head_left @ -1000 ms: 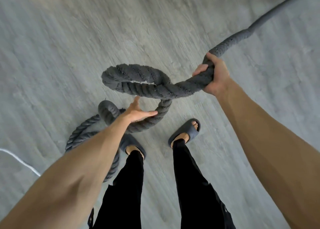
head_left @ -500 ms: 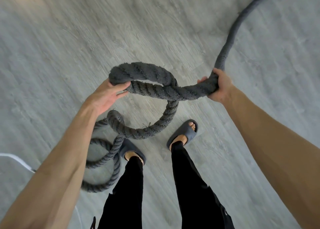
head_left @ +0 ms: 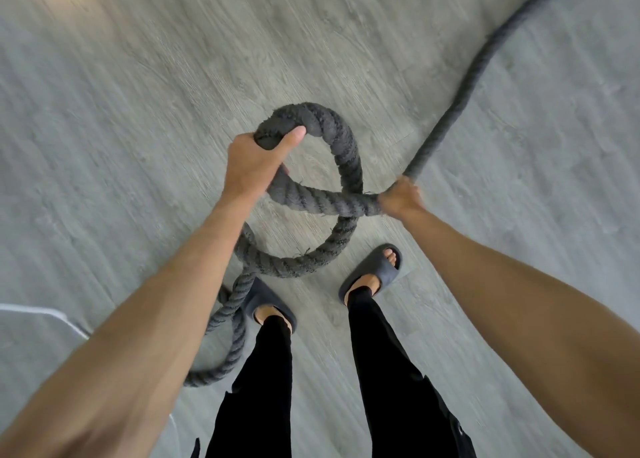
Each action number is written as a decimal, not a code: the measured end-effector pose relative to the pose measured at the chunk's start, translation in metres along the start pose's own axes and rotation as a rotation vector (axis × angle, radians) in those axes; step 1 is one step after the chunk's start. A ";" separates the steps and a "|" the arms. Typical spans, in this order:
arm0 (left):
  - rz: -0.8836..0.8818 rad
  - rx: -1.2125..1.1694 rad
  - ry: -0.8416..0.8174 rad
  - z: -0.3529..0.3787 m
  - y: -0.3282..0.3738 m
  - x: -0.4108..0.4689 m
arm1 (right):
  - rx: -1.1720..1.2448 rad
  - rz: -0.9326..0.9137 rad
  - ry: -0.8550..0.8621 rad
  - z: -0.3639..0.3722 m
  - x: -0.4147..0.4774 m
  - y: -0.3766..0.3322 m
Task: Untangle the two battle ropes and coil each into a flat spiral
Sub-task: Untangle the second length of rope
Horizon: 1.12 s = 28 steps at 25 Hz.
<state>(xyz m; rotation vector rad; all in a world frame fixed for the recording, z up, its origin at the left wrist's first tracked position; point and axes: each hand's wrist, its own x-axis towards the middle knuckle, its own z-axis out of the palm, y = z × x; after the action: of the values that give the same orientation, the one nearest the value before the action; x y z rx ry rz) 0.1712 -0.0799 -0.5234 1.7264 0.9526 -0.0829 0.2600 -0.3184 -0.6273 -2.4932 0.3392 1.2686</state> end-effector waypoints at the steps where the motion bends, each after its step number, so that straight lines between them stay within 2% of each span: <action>1: -0.009 0.007 0.021 0.006 0.000 -0.002 | -0.129 -0.151 -0.026 0.008 -0.008 -0.012; 4: -0.109 0.037 0.097 0.011 -0.011 0.001 | -0.380 -0.507 -0.203 0.030 -0.034 -0.041; 7: -0.324 0.036 0.130 -0.005 -0.021 0.020 | -0.516 -0.717 -0.266 0.038 -0.048 -0.051; 9: -0.519 -0.107 0.104 -0.022 -0.024 0.028 | -0.375 -0.790 -0.215 0.038 -0.060 -0.049; 10: -0.601 -0.165 0.063 -0.030 -0.025 0.031 | -0.334 -0.824 -0.138 0.035 -0.068 -0.048; 13: -0.705 -0.287 -0.022 -0.038 -0.033 0.041 | -0.434 -0.925 0.117 0.014 -0.087 -0.048; 14: -0.671 -0.270 -0.004 -0.034 -0.034 0.044 | -0.444 -0.930 0.165 0.003 -0.092 -0.049; 15: -0.558 -0.186 0.023 -0.028 -0.035 0.050 | -0.427 -0.927 0.199 -0.008 -0.092 -0.047; 16: -0.363 -0.039 0.003 -0.021 -0.031 0.053 | -0.394 -0.921 0.230 -0.018 -0.091 -0.045; 18: 0.080 0.364 -0.175 -0.008 -0.019 0.063 | -0.306 -0.908 0.304 -0.032 -0.087 -0.035; 19: 0.219 0.500 -0.319 -0.007 -0.011 0.067 | -0.270 -0.894 0.341 -0.038 -0.084 -0.026; 21: 0.234 0.672 -0.545 -0.012 -0.006 0.070 | -0.230 -0.857 0.390 -0.051 -0.079 -0.012; 23: 0.193 0.819 -0.606 -0.022 -0.018 0.062 | -0.246 -0.798 0.440 -0.067 -0.072 -0.004; 26: -0.020 0.753 -0.629 -0.028 -0.056 0.025 | -0.308 -0.758 0.458 -0.085 -0.058 0.013; 28: -0.124 0.720 -0.708 -0.016 -0.070 -0.003 | -0.318 -0.772 0.475 -0.082 -0.052 0.026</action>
<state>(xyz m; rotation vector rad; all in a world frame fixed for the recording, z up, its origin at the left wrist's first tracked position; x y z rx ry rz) 0.1186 -0.0637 -0.5702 2.0363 0.5049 -1.1565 0.2811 -0.3711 -0.5443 -2.7183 -0.7195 0.4395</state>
